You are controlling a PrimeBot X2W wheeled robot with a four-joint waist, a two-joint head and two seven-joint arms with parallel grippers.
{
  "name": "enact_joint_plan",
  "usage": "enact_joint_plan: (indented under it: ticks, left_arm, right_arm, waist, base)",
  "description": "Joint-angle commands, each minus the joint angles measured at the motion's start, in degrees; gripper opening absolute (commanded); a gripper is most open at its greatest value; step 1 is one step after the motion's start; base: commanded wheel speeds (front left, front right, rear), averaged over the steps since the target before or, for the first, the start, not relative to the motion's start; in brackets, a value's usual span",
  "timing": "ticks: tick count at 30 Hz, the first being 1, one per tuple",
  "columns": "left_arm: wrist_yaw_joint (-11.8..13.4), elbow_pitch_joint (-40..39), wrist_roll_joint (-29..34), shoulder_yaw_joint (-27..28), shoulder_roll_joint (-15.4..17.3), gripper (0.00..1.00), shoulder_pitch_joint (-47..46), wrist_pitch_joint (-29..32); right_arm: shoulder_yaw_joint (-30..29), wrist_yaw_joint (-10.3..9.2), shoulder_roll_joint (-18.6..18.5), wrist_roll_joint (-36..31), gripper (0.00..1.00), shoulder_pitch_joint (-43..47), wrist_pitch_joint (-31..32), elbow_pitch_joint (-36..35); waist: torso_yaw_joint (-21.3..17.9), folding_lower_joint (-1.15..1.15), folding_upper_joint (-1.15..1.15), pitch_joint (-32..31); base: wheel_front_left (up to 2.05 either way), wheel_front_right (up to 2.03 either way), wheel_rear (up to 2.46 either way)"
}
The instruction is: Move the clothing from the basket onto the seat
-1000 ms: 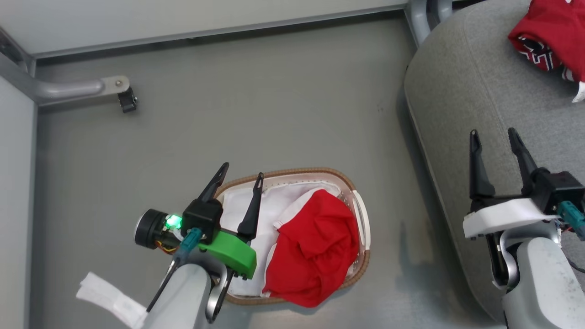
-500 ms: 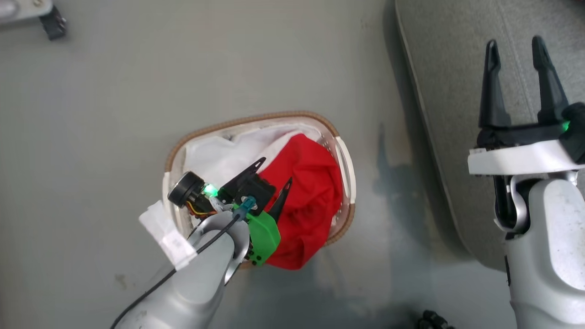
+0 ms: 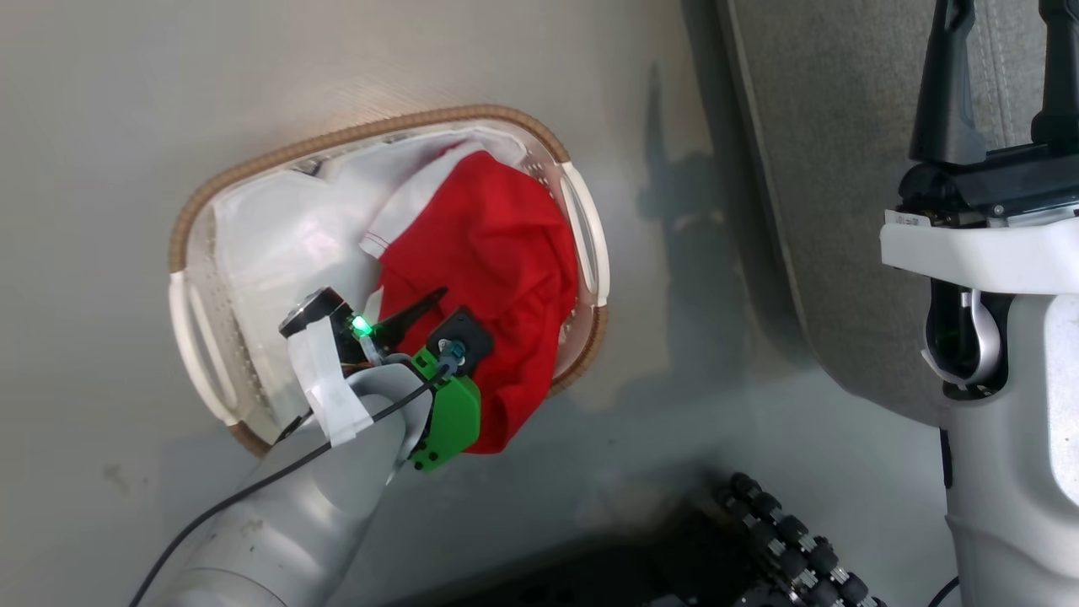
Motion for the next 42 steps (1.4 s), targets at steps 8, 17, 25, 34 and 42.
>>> enact_joint_plan:
  ticks: [8, 17, 25, 34, 42]
  left_arm:
    - [2.3, 5.0, 0.3, -0.1, 1.8, 1.00, -4.7, -0.5]
    - [3.1, 6.5, -0.9, -0.1, 1.8, 0.33, -6.3, -2.1]
    - [3.3, 6.4, -1.9, -0.5, 1.3, 0.00, -5.0, -3.8]
    - [2.7, 1.2, -2.1, -1.8, 1.9, 0.00, -2.8, -4.7]
    - [1.6, -9.6, -4.1, -0.6, 4.4, 0.00, 0.1, -4.7]
  right_arm:
    - [1.7, -0.08, -0.1, 1.0, 1.00, -1.5, -0.1, -0.4]
    - [2.7, -0.08, -0.1, 1.9, 1.00, -1.9, -0.1, 0.0]
    - [2.8, -0.08, -0.1, 1.5, 1.00, -1.1, -0.1, 2.0]
    - [2.1, -0.08, -0.1, 0.4, 1.00, 1.8, -0.1, 6.1]
    - [2.7, -0.08, -0.2, -2.3, 1.00, 5.1, -0.1, 9.4]
  waist:
    - [-4.5, -0.01, 0.00, 6.4]
    - [-5.2, -0.01, 0.00, 6.3]
    - [-4.4, -0.01, 0.00, 3.4]
    - [-0.5, -0.01, 0.00, -4.2]
    - [3.9, -0.01, 0.00, -13.3]
  base:
    - [0.00, 0.00, 0.00]
    - [0.00, 0.00, 0.00]
    - [0.00, 0.00, 0.00]
    - [0.00, 0.00, 0.00]
    - [0.00, 0.00, 0.00]
